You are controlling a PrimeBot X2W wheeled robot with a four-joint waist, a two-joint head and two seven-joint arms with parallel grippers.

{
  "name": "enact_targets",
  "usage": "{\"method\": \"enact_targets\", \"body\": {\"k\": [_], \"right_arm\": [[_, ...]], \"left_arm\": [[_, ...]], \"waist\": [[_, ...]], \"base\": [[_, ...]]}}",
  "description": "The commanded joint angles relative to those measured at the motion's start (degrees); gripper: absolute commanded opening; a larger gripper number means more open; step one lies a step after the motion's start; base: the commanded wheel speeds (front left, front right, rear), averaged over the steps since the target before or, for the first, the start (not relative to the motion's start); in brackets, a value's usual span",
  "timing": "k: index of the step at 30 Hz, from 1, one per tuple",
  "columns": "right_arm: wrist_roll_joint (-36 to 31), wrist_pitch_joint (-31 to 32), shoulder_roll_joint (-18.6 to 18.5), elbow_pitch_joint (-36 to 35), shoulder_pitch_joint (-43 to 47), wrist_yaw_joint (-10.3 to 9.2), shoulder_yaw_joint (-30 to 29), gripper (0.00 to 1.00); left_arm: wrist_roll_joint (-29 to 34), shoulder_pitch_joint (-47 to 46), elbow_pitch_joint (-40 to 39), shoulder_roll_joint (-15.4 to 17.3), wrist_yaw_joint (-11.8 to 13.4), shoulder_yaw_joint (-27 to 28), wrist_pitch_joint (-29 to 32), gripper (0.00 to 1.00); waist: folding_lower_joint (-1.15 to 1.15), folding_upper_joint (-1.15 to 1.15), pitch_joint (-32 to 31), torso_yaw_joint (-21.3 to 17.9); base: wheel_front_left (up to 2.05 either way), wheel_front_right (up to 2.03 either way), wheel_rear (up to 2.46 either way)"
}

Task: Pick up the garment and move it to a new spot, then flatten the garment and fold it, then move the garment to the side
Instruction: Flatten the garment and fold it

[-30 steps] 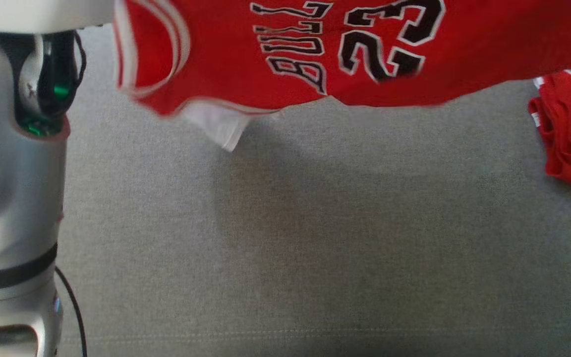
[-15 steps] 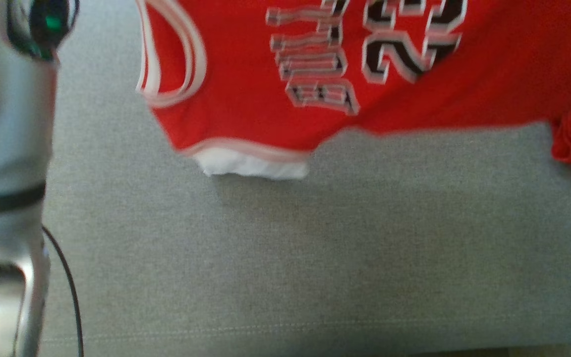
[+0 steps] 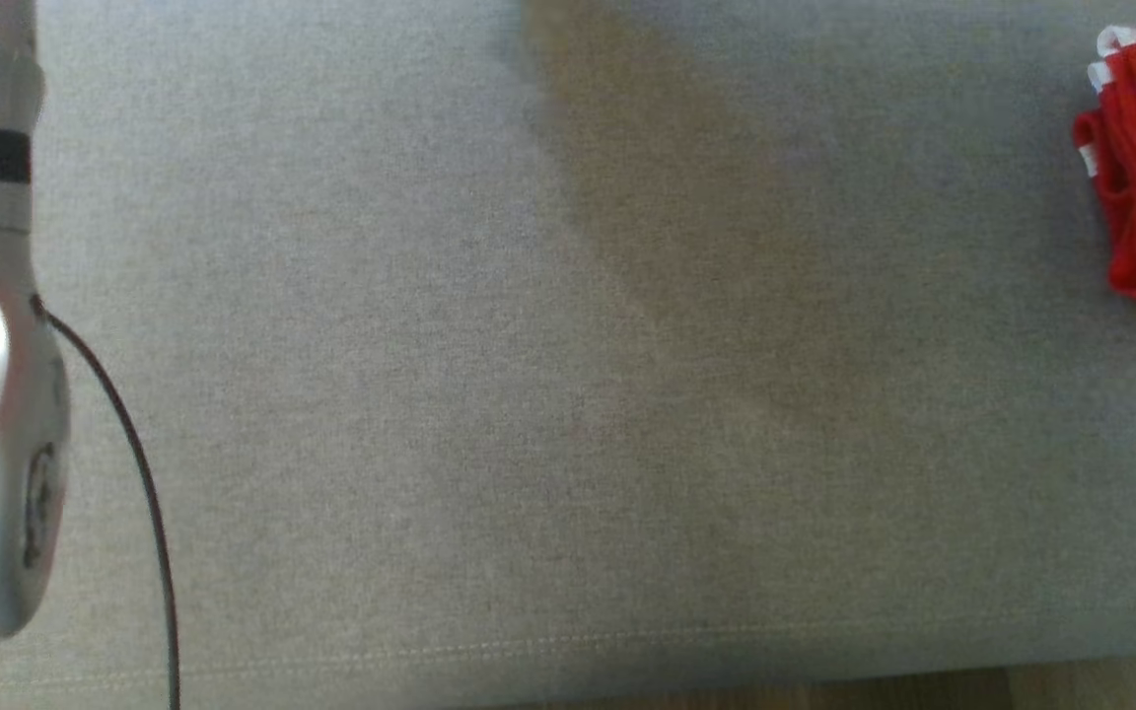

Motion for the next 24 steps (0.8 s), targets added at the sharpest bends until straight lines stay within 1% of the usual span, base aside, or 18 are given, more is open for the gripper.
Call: {"method": "enact_targets", "body": {"k": [1, 2, 3, 5, 7, 10, 13, 18, 21, 22, 24], "right_arm": [[-0.18, 2.47, 2.49, 3.92, -0.49, 0.11, 1.78, 0.00], [-0.54, 3.42, 3.17, 6.39, -0.36, 0.11, 2.98, 0.00], [-0.54, 3.42, 3.17, 6.39, -0.36, 0.11, 2.98, 0.00], [-1.41, 5.47, 4.46, 11.47, 0.70, 0.11, 5.29, 0.00], [-2.08, 6.26, 5.51, 15.31, 1.89, 0.11, 7.25, 0.00], [-2.77, 7.15, 6.91, 19.44, 3.97, 0.11, 10.29, 0.00], [-1.86, 7.54, 7.88, 22.29, 6.53, 0.11, 11.76, 0.00], [1.07, 7.59, 8.49, 23.23, 10.69, 0.11, 13.89, 0.00], [3.20, 7.36, 8.54, 21.43, 13.81, 0.11, 16.28, 0.00], [5.19, 7.07, 8.72, 20.39, 15.35, 0.11, 16.31, 0.00], [7.18, 7.49, 8.22, 18.57, 18.25, 0.11, 18.26, 0.00]], "left_arm": [[-0.95, -1.46, 1.66, 1.14, -0.04, 1.18, -0.21, 0.00], [-1.41, -1.22, 3.91, 0.68, -0.28, 1.31, -0.21, 0.00], [-1.41, -1.22, 3.91, 0.68, -0.28, 1.31, -0.21, 0.00], [-2.42, 0.27, 9.00, -0.68, -0.84, 1.25, 0.50, 0.00], [-3.42, 2.09, 13.18, -1.85, -1.10, 1.36, 0.86, 0.00], [-4.28, 4.73, 18.28, -2.95, -1.61, 1.05, 1.51, 0.00], [-5.55, 7.79, 20.99, -3.85, -1.96, 1.19, 2.25, 0.00], [-6.87, 11.86, 22.51, -4.49, -2.28, 1.08, 2.80, 0.00], [-7.45, 14.32, 22.79, -4.48, -2.78, 1.04, 2.05, 0.00], [-7.48, 15.54, 22.86, -4.44, -2.95, 0.90, 1.69, 0.00], [-8.21, 17.98, 22.94, -4.01, -3.23, 1.40, 0.99, 0.00]], "waist": [[0.00, 0.00, 0.72, 0.11], [0.00, 0.00, 1.26, 0.18], [0.00, 0.00, 1.26, 0.18], [0.00, 0.00, 1.89, 0.32], [0.00, 0.00, 2.64, 0.42], [0.00, 0.00, 3.76, 0.54], [0.00, 0.00, 4.51, 0.71], [0.00, 0.00, 5.14, 0.70], [0.00, 0.00, 4.68, 0.40], [0.00, 0.00, 4.14, 0.49], [0.00, 0.00, 3.26, 0.27]], "base": [[0.00, 0.00, 0.00], [0.00, 0.00, 0.00], [0.00, 0.00, 0.00], [0.00, 0.00, 0.00], [0.00, 0.00, 0.00], [0.00, 0.00, 0.00], [0.00, 0.00, 0.00], [0.00, 0.00, 0.00], [0.00, 0.00, 0.00], [0.00, 0.00, 0.00], [0.00, 0.00, 0.00]]}}
